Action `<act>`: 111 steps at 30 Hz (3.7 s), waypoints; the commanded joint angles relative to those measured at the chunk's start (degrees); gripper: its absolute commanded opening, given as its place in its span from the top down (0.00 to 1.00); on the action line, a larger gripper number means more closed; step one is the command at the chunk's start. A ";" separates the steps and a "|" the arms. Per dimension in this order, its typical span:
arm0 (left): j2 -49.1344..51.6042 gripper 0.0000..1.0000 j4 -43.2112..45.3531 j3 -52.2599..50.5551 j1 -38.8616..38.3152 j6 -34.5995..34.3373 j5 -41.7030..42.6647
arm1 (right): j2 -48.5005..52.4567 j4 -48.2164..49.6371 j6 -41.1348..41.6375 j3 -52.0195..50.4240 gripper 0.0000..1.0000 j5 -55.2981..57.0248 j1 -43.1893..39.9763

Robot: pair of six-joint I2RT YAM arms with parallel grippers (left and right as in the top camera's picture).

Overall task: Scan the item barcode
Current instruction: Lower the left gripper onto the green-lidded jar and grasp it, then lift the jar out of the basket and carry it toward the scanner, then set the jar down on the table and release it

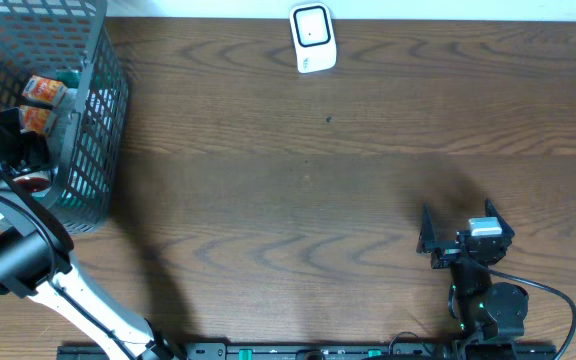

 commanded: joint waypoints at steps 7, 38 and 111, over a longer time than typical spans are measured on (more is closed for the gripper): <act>-8.61 0.42 2.69 0.59 -0.02 -1.22 0.79 | -0.31 -0.20 -0.33 -0.04 0.01 -0.22 -0.61; -51.06 0.43 -3.23 0.55 -31.91 -28.52 0.94 | -0.31 -0.20 -0.33 -0.04 0.01 -0.22 -0.61; -9.97 0.11 5.22 -10.71 -83.38 -55.08 -3.80 | -0.31 -0.22 -0.33 -0.04 0.01 -0.22 -0.61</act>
